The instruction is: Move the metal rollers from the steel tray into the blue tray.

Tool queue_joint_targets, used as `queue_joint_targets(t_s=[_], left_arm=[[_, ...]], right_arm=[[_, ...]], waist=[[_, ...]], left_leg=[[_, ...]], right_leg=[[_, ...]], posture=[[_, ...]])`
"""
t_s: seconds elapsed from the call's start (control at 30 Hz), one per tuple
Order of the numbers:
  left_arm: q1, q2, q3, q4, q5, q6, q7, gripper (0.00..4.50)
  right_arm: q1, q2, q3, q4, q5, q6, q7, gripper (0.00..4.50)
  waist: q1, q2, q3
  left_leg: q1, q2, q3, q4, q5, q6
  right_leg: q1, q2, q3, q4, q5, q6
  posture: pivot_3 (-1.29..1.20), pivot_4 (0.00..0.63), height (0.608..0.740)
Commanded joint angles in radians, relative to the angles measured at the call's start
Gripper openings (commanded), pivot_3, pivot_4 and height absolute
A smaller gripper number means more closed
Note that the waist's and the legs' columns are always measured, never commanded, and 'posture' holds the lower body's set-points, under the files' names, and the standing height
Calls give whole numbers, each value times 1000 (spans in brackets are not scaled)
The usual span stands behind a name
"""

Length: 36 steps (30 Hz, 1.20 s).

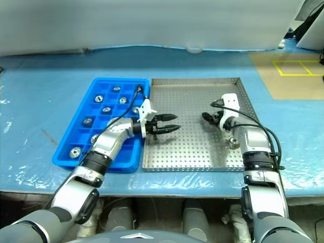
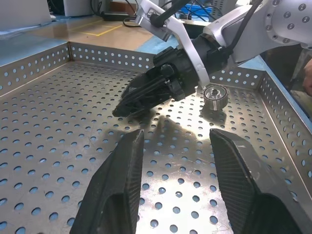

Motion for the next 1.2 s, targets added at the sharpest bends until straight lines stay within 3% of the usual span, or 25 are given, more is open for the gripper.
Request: queue_joint_targets(t_s=[0.03, 0.1, 0.13, 0.43, 0.73, 0.93, 1.2], left_arm=[[-9, 15, 15, -48, -6, -4, 5, 2241], [-6, 26, 20, -57, -8, -1, 11, 2241], [-2, 33, 23, -67, -10, 3, 16, 2241], [100, 150, 132, -294, -92, 140, 83, 2241], [343, 345, 322, -620, -192, 317, 196, 2241], [509, 365, 382, -774, -212, 357, 291, 2241], [614, 374, 394, -864, -201, 364, 370, 2241]], right_arm=[[2, 13, 21, -27, 16, 20, 25, 2493], [-6, 18, 29, -23, 10, 17, 30, 1800], [-12, 19, 34, -21, 6, 12, 31, 1693], [-111, 74, 104, -83, 47, -67, 175, 1693], [-296, 182, 229, 68, 28, -210, 386, 1693], [-387, 268, 314, 217, -11, -327, 512, 1693], [-450, 348, 346, 415, -87, -461, 534, 1693]], waist=[[0, 0, 0], [0, 0, 0], [1, 0, 0], [6, 1, 1], [55, 1, 1], [95, 0, 2], [139, 0, 2]], left_leg=[[0, 0, 0, 0, 0, 0], [0, 0, 0, 0, 0, 0], [0, 0, 0, 0, 0, 0], [-3, 0, 0, -3, 1, -1], [-3, 1, 0, -16, 4, -7], [-8, 2, -1, -18, 5, -8], [-10, 4, -3, -17, 6, -9]], right_leg=[[0, 0, 0, 0, 0, 0], [0, 0, 0, 0, 0, 0], [0, 0, 0, 0, 0, 0], [-4, 0, 0, 0, -1, -1], [-9, 1, -4, 2, -5, -7], [-15, 2, -7, 4, -7, -8], [-15, 2, -10, 5, -7, -9]], posture=[[-176, 150, 740], [-159, 150, 740], [-159, 150, 740], [-32, 150, 740], [160, 150, 740], [293, 150, 740], [377, 150, 740]])
